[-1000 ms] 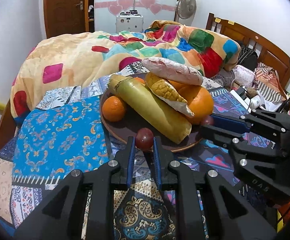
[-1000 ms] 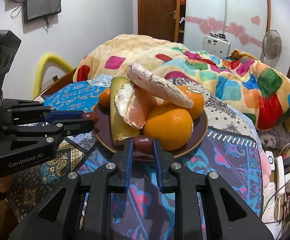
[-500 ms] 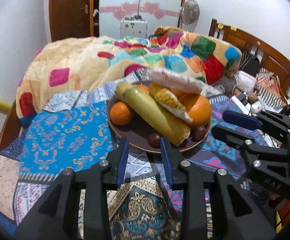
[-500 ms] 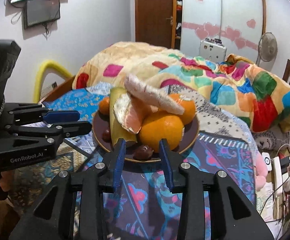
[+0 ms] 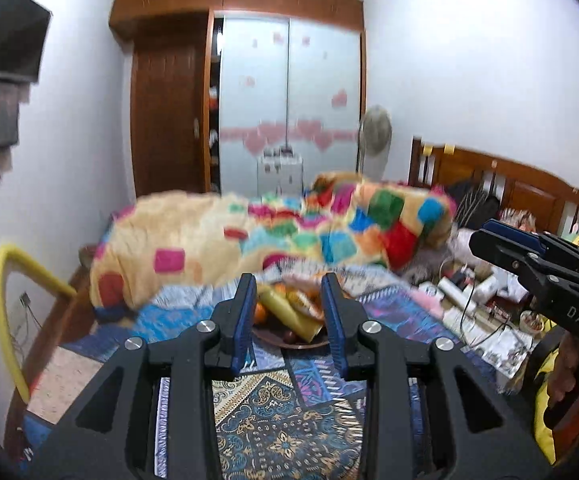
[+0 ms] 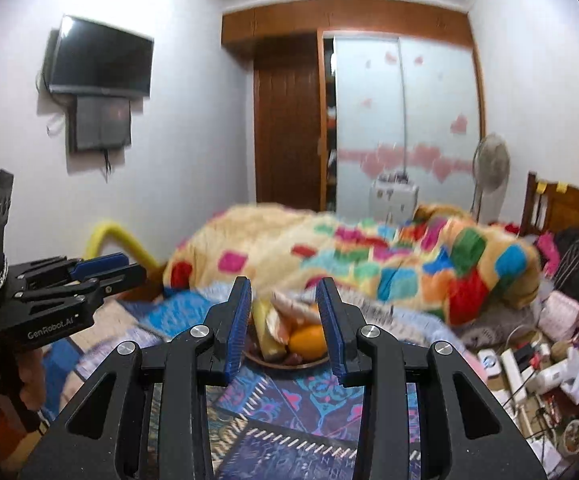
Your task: Organize fruits
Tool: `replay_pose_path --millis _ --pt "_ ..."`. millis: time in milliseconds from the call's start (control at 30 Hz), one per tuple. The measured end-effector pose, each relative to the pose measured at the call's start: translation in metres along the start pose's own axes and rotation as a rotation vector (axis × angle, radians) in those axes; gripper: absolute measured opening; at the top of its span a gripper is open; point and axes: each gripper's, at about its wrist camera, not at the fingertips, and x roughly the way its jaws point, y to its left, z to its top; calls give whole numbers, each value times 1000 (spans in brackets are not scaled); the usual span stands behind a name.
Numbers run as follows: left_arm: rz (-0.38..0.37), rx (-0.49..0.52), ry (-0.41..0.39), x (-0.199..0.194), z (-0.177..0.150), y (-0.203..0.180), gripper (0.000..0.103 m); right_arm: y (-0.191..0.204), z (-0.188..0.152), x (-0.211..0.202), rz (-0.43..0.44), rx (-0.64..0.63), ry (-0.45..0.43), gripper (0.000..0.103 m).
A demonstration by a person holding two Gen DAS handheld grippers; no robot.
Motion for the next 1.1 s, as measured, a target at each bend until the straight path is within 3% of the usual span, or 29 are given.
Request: replay_pose_path --millis 167,467,567,700,1100 --pt "18 16 -117 -59 3 -12 56 20 8 -54 -13 3 -114 43" --pt "44 22 -197 -107 -3 -21 90 32 2 -87 -50 28 -184 83" --pt "48 31 -204 -113 -6 -23 95 34 -1 -91 -67 24 -184 88" --pt "51 37 -211 -118 -11 -28 97 35 -5 -97 -88 37 -194 103" --pt "43 29 -206 -124 -17 -28 101 37 -13 -106 -97 32 -193 103"
